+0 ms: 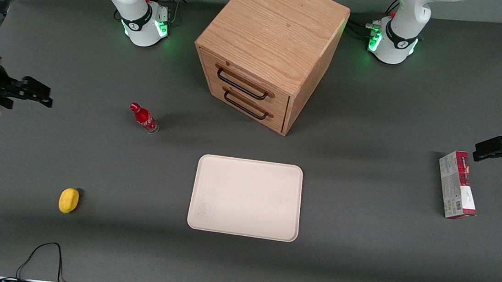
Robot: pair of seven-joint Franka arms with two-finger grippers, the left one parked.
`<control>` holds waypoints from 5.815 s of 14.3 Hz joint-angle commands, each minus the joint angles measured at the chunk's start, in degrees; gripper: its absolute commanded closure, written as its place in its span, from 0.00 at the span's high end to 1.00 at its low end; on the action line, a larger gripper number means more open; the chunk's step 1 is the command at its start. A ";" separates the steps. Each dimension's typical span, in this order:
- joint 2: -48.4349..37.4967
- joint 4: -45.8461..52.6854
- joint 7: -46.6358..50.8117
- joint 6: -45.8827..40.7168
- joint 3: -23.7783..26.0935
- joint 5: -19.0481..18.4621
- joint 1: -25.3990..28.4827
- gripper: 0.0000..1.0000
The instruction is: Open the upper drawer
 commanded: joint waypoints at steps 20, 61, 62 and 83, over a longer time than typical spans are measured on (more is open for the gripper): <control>12.04 9.96 -6.20 -0.69 0.63 8.69 35.34 1.00; 9.84 -14.21 -9.92 24.27 -1.04 6.95 38.15 1.00; 10.46 -13.25 -10.62 24.10 -1.04 6.15 37.45 1.00; 24.52 7.23 -23.28 17.85 -0.95 6.41 24.44 1.00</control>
